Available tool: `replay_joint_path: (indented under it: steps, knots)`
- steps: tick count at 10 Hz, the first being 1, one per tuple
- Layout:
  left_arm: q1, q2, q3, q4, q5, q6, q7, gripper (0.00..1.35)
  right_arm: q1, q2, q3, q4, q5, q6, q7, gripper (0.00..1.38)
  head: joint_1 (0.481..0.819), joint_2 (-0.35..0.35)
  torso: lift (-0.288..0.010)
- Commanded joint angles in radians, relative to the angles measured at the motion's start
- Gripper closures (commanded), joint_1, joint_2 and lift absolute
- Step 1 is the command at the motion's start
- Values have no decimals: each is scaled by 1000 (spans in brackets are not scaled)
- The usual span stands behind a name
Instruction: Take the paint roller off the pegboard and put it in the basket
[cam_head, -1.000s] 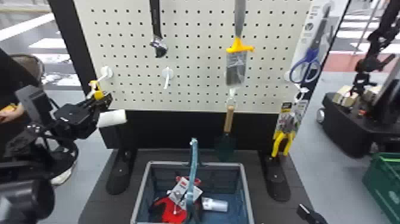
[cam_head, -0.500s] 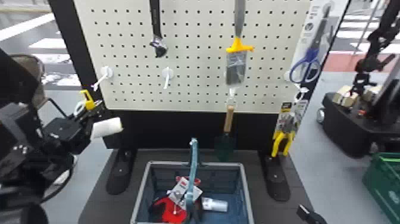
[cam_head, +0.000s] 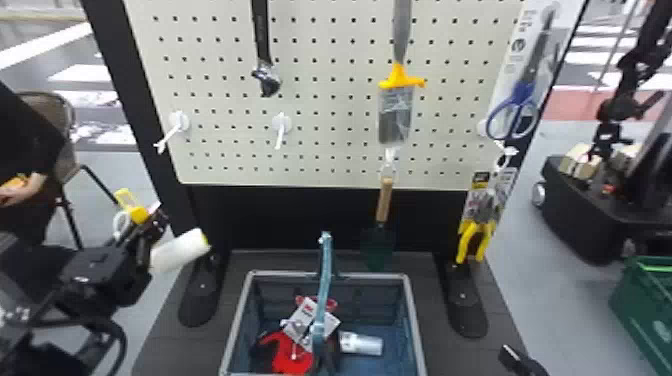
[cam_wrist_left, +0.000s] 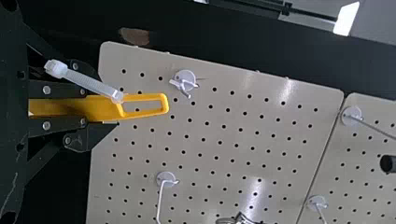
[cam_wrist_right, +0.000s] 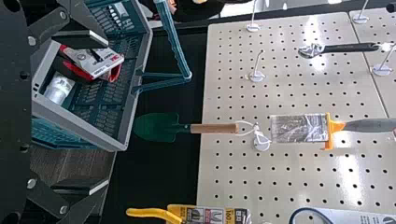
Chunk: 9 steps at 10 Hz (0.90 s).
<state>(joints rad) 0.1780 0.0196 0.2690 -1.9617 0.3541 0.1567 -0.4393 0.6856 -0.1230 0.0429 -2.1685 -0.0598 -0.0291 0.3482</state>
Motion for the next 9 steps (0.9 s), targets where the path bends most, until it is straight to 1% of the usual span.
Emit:
replay_joint_path:
  steps: [1, 2, 4, 5, 7, 8, 9]
  knots:
    - [33, -16, -30, -15, 103, 3, 17, 1217, -2, 0, 0, 2, 0, 0, 0, 251, 549, 0, -100]
    - [33, -21, -45, -15, 115, 3, 17, 1217, -4, 0, 2, 5, 0, 0, 0, 251, 549, 0, -100]
    - [29, -18, -91, -3, 175, 20, 17, 1217, -6, 0, 2, 7, 0, 0, 0, 251, 549, 0, -100]
    - [29, -16, -117, 19, 218, 29, 17, 1217, -9, 0, 2, 15, -11, 0, 2, 251, 549, 0, -100]
    - [20, -16, -155, 68, 249, 21, 13, 1217, -13, 0, 2, 17, -11, -3, 0, 251, 549, 0, -100]
    - [9, -16, -168, 110, 255, 17, -18, 1217, -13, 0, 2, 17, -11, -3, 0, 251, 549, 0, -100]
    - [3, -13, -185, 134, 263, 15, -29, 1217, -15, 0, 2, 17, -11, -5, 2, 251, 549, 0, -100]
